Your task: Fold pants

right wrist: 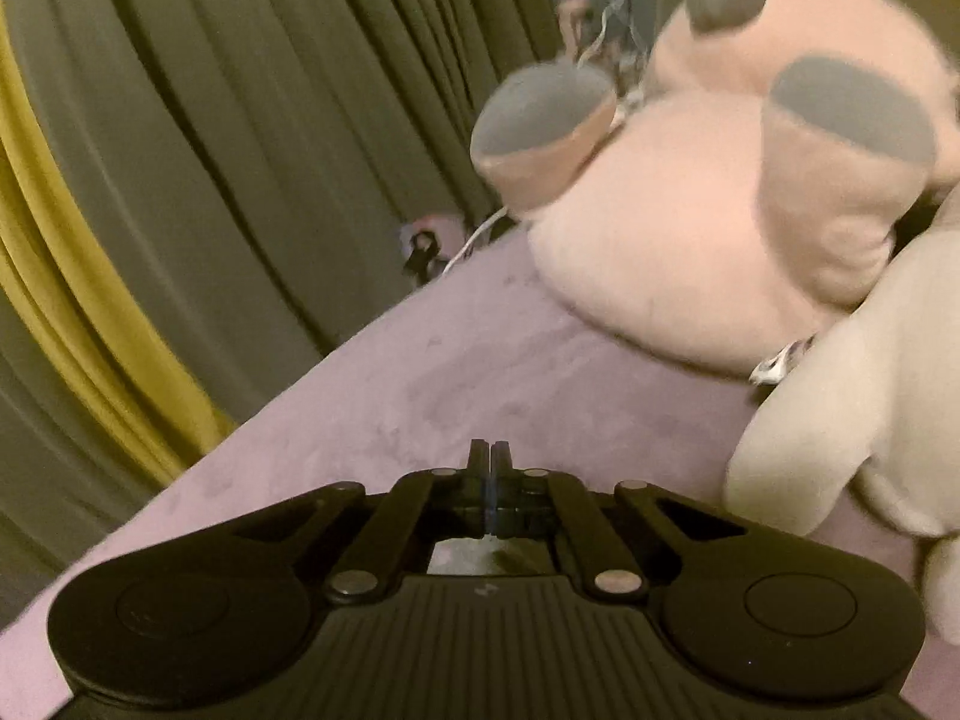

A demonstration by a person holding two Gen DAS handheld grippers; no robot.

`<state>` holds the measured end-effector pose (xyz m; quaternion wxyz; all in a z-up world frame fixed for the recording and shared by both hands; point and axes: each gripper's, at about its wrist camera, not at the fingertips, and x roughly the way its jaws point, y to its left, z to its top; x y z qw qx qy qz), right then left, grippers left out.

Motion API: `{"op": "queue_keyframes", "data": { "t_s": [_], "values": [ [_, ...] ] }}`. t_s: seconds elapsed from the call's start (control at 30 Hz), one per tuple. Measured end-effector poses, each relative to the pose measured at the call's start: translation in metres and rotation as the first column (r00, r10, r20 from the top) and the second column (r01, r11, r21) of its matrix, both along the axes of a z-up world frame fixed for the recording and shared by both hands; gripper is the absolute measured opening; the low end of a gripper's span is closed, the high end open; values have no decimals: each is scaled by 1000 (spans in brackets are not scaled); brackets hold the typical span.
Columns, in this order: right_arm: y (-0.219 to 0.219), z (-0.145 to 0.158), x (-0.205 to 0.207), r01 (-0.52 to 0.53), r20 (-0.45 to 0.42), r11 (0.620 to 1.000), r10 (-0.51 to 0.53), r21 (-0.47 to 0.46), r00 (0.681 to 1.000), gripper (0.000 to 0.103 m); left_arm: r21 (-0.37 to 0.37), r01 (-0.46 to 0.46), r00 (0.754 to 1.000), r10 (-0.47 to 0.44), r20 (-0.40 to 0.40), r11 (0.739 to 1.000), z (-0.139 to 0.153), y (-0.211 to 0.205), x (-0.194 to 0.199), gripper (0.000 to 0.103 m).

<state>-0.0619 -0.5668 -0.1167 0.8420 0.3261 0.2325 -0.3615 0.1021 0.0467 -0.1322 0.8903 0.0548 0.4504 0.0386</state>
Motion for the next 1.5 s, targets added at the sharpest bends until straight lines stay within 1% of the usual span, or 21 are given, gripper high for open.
{"op": "queue_keyframes", "data": {
  "t_s": [0.07, 0.1, 0.17, 0.23, 0.3, 0.43, 0.5, 0.57, 0.63, 0.7, 0.77, 0.87, 0.93, 1.0, 1.03, 1.1, 1.17, 1.27, 1.33, 1.37, 1.5],
  "values": [
    [11, 2, -2, -38, -1, 999, 38, -13, 999, 1, -1, -1, 1000, 1, -1, 1000, 0, 0, 0, 103],
    [17, 1, -3, -59, 1, 998, 59, 1, 998, 1, 0, -1, 1000, 1, 0, 1000, 0, 0, 0, 103],
    [30, -7, -5, -109, -11, 992, 110, 60, 994, 2, 4, 1, 1000, -1, 3, 1000, 0, -1, 0, 103],
    [40, -14, -6, -120, -46, 988, 125, 99, 991, 2, 1, 1, 1000, -1, 2, 1000, 0, 0, 0, 103],
    [48, -25, -4, -133, -56, 982, 142, 136, 988, 2, -4, -1, 1000, 1, 0, 1000, 0, 1, 0, 103],
    [62, -45, 19, -185, -99, 965, 206, 184, 974, 2, -2, -2, 1000, 2, 0, 1000, 0, 0, 0, 103],
    [62, -56, 29, -181, -116, 969, 202, 170, 973, 1, 0, -1, 1000, 1, 0, 1000, 0, 0, 1, 103],
    [58, -62, 36, -157, -85, 978, 170, 134, 982, 1, -5, -2, 1000, 2, -2, 1000, 0, 0, 1, 103],
    [56, -62, 36, -115, -62, 985, 124, 129, 990, 1, -9, -3, 1000, 3, -4, 1000, 0, 1, 1, 103],
    [58, -54, 36, -75, -49, 988, 83, 138, 995, 2, -13, -4, 1000, 4, -5, 1000, 0, 1, 2, 103],
    [66, -44, 33, -123, -1, 983, 124, 135, 992, 4, -15, -5, 1000, 5, -6, 1000, 0, 2, 2, 103],
    [97, -38, 26, -214, 17, 968, 214, 132, 977, 4, -17, -5, 1000, 5, -6, 1000, -1, 2, 2, 103],
    [115, -43, 30, -284, -14, 949, 288, 135, 957, 4, -17, -5, 1000, 5, -6, 1000, -1, 2, 2, 103],
    [130, -57, 41, -328, -75, 933, 341, 145, 937, 5, -20, -4, 1000, 4, -6, 1000, -1, 2, 2, 103],
    [133, -61, 44, -323, -90, 938, 335, 130, 938, 5, -21, -4, 1000, 4, -5, 1000, -1, 3, 2, 103],
    [133, -66, 47, -290, -58, 952, 296, 97, 953, 5, -24, -5, 1000, 5, -5, 1000, -1, 3, 2, 103],
    [127, -69, 52, -246, -28, 964, 250, 99, 968, 4, -23, -6, 1000, 6, -5, 1000, -2, 2, 2, 103],
    [126, -68, 59, -210, -30, 974, 214, 88, 976, 4, -22, -6, 1000, 6, -4, 1000, -2, 2, 2, 103],
    [131, -59, 61, -217, -51, 974, 221, 73, 974, 5, -27, -7, 1000, 7, -6, 1000, -2, 3, 3, 103],
    [136, -55, 59, -242, -41, 968, 245, 70, 969, 5, -28, -8, 1000, 8, -6, 1000, -2, 3, 3, 103],
    [159, -45, 51, -294, -48, 951, 300, 99, 953, 6, -31, -9, 1000, 8, -8, 999, -2, 3, 3, 103]
  ]
}}
